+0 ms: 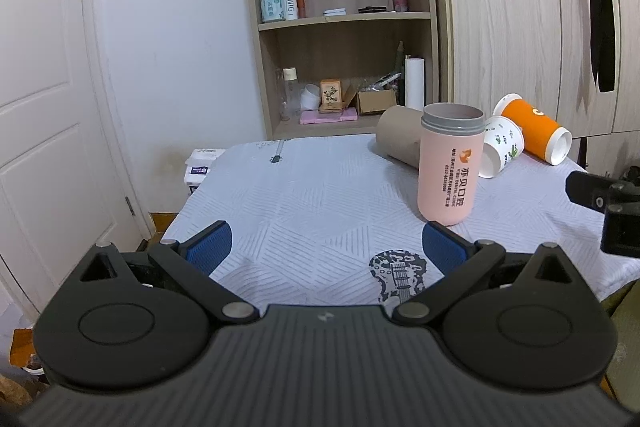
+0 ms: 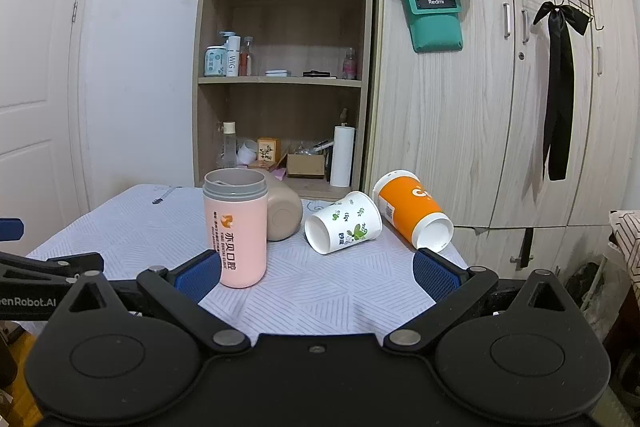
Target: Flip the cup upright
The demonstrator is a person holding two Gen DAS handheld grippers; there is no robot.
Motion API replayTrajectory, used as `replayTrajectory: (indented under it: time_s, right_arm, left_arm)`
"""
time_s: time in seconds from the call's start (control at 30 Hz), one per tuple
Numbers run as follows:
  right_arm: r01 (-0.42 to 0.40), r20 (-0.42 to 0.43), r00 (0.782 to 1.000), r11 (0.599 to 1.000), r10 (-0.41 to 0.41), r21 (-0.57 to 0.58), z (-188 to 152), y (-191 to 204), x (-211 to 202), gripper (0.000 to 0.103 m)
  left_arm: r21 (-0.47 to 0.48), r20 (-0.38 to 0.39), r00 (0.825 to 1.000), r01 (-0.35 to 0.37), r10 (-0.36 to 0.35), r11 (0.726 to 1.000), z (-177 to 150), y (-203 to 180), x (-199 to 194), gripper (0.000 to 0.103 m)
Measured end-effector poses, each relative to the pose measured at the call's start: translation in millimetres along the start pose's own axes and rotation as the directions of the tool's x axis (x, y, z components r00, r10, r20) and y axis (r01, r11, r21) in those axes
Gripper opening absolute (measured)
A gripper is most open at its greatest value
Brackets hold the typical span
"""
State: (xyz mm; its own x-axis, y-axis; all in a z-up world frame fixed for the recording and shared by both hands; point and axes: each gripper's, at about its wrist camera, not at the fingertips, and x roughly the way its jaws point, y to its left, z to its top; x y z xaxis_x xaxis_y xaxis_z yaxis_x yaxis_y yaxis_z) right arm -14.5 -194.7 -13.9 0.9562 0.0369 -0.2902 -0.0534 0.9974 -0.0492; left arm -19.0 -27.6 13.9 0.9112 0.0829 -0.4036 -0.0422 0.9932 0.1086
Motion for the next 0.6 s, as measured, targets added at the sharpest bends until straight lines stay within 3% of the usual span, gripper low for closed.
replayTrajectory:
  time_s: [0.6]
  right_arm:
    - [0.008,0.001,1.0,1.0,-0.008,-0.001,0,-2,1,0.103]
  left_arm:
    - [-0.007,0.067,0.998,0.014,-0.013,1.0,1,5,-10,0.103]
